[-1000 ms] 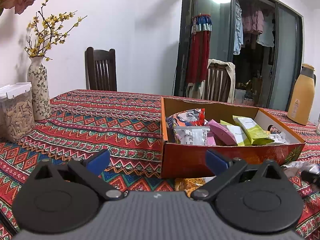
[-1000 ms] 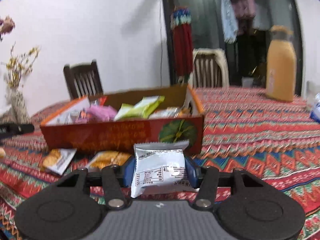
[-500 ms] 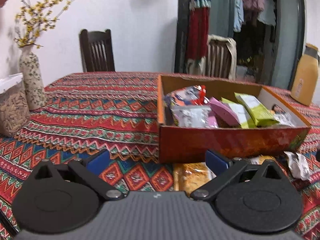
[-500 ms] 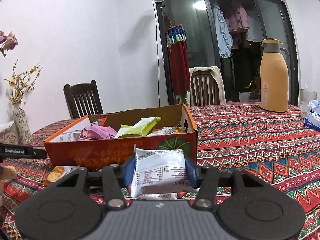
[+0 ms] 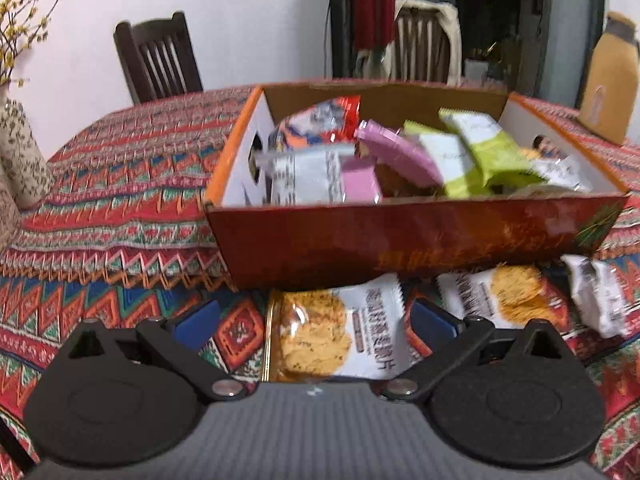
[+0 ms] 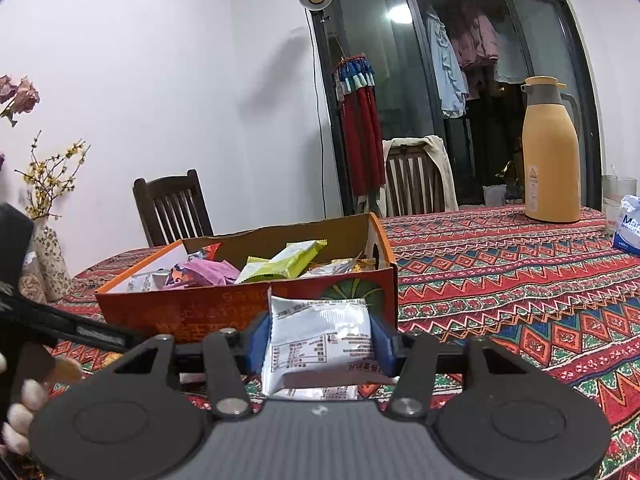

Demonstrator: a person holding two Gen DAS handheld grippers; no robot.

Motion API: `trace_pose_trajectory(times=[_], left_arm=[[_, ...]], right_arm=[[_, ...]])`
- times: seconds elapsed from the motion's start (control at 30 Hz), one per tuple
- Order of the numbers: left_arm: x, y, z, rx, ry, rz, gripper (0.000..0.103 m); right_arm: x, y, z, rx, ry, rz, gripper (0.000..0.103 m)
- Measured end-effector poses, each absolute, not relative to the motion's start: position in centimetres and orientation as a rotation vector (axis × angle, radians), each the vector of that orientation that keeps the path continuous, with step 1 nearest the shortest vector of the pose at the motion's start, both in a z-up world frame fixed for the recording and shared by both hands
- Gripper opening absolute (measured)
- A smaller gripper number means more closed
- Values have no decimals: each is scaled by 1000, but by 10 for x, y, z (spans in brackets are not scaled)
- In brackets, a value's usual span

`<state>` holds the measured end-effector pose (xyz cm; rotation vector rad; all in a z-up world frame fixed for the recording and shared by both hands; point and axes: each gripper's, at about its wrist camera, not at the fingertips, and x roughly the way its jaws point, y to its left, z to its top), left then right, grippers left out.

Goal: Organize snacks
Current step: 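Grasp the biscuit packet with the left tool while the right tool holds its packet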

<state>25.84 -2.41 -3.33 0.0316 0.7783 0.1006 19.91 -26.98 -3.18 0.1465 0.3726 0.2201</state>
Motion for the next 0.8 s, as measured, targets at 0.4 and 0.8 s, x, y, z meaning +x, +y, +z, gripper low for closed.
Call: trace_pose_trajectory(times=[0.4,0.8], left_arm=[[256,-19,-40,-13,784,55,86],[247,-25,-35,2,729,22,55]], right_arm=[[200,-268,-32,142,372,224,52],[198,-268,-32,137,361,224,52]])
